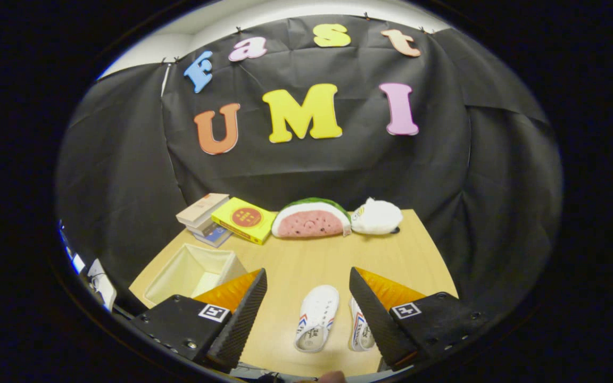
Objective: Open the storage box then place both shoes into the box .Put the left shoe in first, then the right shoe, with the right side of both shoes facing outward in a uniform manner.
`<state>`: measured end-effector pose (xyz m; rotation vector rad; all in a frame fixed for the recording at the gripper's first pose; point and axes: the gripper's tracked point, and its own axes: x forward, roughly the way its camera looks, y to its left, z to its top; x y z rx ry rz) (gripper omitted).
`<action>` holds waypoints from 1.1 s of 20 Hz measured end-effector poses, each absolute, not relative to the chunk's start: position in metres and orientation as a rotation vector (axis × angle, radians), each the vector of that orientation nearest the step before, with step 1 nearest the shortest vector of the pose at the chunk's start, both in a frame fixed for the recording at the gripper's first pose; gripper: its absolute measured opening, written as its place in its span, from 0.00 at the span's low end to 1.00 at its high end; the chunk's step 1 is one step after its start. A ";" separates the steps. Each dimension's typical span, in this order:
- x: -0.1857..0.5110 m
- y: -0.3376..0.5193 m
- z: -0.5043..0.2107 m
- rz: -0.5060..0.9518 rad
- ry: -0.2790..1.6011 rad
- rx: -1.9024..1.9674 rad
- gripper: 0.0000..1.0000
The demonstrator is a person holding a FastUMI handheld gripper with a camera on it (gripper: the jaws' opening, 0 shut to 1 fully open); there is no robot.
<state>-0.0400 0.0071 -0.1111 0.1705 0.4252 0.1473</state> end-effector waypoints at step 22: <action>0.015 0.004 -0.341 0.215 0.882 0.230 0.95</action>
